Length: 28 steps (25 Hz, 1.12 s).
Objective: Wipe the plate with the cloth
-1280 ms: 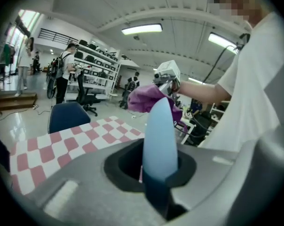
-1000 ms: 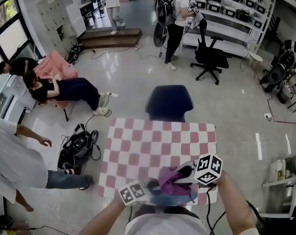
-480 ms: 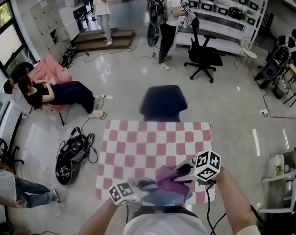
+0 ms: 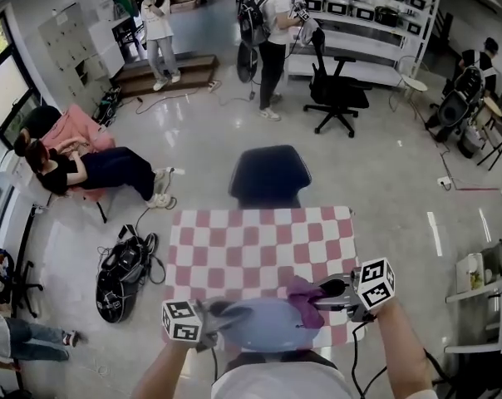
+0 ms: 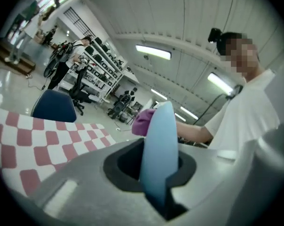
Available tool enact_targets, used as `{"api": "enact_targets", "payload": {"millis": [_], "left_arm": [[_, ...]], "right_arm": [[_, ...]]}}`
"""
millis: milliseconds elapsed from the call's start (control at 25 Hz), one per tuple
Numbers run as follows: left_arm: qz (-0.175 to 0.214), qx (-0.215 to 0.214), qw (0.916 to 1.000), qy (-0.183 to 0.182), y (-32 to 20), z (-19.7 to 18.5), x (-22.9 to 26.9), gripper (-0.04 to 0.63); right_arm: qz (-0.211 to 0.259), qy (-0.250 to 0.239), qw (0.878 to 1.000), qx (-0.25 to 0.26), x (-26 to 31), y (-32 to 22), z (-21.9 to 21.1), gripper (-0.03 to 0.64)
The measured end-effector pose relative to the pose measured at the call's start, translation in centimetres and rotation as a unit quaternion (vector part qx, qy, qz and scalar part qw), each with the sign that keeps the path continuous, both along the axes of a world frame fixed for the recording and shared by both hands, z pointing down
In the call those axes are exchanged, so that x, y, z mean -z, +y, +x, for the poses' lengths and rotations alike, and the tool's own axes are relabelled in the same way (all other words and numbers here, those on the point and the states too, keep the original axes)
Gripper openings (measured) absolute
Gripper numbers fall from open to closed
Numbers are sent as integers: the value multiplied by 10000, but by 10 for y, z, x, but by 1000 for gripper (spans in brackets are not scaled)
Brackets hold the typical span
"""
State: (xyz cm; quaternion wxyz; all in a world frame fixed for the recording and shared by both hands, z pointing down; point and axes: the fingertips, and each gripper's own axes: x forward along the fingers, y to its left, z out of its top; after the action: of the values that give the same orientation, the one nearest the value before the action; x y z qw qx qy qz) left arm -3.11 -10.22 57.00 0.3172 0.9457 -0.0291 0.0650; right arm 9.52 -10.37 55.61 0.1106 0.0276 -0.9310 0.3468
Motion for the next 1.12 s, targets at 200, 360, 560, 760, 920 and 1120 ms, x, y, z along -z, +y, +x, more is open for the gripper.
{"api": "enact_targets", "payload": {"millis": [200,360,560,760,920,1120], "left_arm": [[-793,238,9932,820,-13,-3,17,46],[-1290,445,9828,1244,-26,-7,22,46],[-1630,664,9712,1604,-30,-13,22,46],[-1795,380,9660,1822,-20,-8,29,46],[-1741,-68,9676,1825,-7,9,39,46],[-1761,-480,9635,1959,3,28,54,46]], "right_arm": [[-76,-685,9972,-276,12,2,11,101],[-49,-741,9967,-317,10,7,13,100],[9,-735,9971,-215,9,21,10,100],[93,-1006,9949,-62,20,29,2,101],[159,-1378,9903,-53,44,15,-9,101],[107,-1718,9851,-26,62,-6,-28,101]]}}
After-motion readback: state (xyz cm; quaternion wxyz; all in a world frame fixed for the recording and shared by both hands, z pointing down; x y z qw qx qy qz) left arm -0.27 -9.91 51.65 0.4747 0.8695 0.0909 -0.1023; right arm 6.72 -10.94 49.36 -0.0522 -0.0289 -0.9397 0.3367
